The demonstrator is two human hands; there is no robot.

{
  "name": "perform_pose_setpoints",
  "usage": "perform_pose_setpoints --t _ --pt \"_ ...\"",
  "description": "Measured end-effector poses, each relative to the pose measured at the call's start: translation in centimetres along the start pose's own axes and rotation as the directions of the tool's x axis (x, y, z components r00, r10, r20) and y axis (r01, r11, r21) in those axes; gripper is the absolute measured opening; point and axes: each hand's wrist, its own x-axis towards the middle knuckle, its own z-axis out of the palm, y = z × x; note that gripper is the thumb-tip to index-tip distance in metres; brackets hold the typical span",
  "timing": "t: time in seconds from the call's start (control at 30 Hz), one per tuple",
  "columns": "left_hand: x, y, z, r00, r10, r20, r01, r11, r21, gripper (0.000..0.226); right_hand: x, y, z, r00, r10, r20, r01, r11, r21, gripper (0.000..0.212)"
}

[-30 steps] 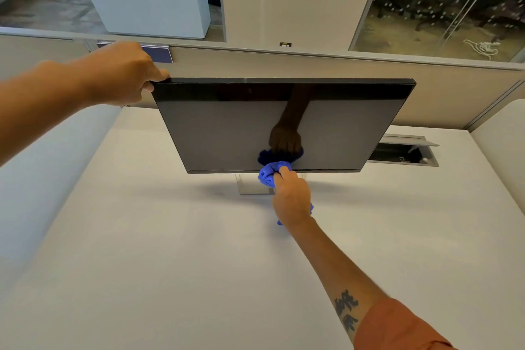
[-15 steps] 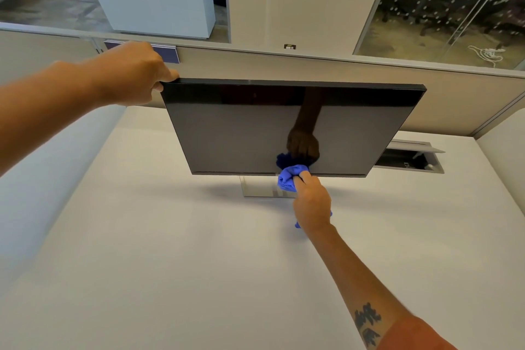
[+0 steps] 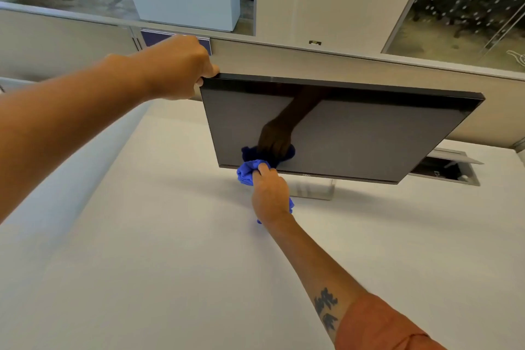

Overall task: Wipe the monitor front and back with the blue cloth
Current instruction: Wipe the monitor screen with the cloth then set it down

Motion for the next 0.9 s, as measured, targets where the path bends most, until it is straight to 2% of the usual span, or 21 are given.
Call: perform_pose_setpoints --t 0.13,0.23,0.4,0.63,0.7,0.8,0.9 --pt "-0.1 0.0 -0.1 1.0 -0.02 0.015 0.021 1.0 -0.023 0.02 0.3 -1.4 0.5 0.999 -0.027 -0.02 0.027 1.0 -0.005 0.04" --pt "-0.1 0.0 -0.2 1.0 -0.024 0.019 0.024 1.0 -0.019 0.017 -0.5 0.4 0.3 0.999 -0.017 -0.032 0.017 1.0 0.017 0.039" --pt "0.0 0.2 -0.4 1.0 -0.001 -0.008 0.001 0.999 -0.041 0.017 -2.1 4.3 0.1 0.986 0.063 -0.153 -0.064 0.998 0.002 0.042" --pt "0.1 -0.2 0.0 0.999 -0.033 0.022 0.034 0.999 -0.018 0.012 -0.4 1.4 0.5 0.998 0.065 0.01 -0.065 0.998 -0.026 0.039" --pt "0.0 -0.1 0.1 0.999 -0.032 0.009 0.032 0.999 -0.022 0.012 0.3 0.5 0.7 0.992 0.108 0.061 -0.107 0.994 -0.015 0.043" --pt "-0.2 0.0 0.1 0.999 -0.03 -0.015 0.03 0.999 -0.032 0.009 1.0 -0.6 1.0 0.983 0.164 0.076 -0.164 0.986 -0.004 0.047" --pt "-0.2 0.1 0.1 1.0 -0.026 -0.005 0.026 0.999 -0.022 0.009 1.2 -1.6 1.5 0.985 0.159 0.066 -0.157 0.987 -0.03 0.047"
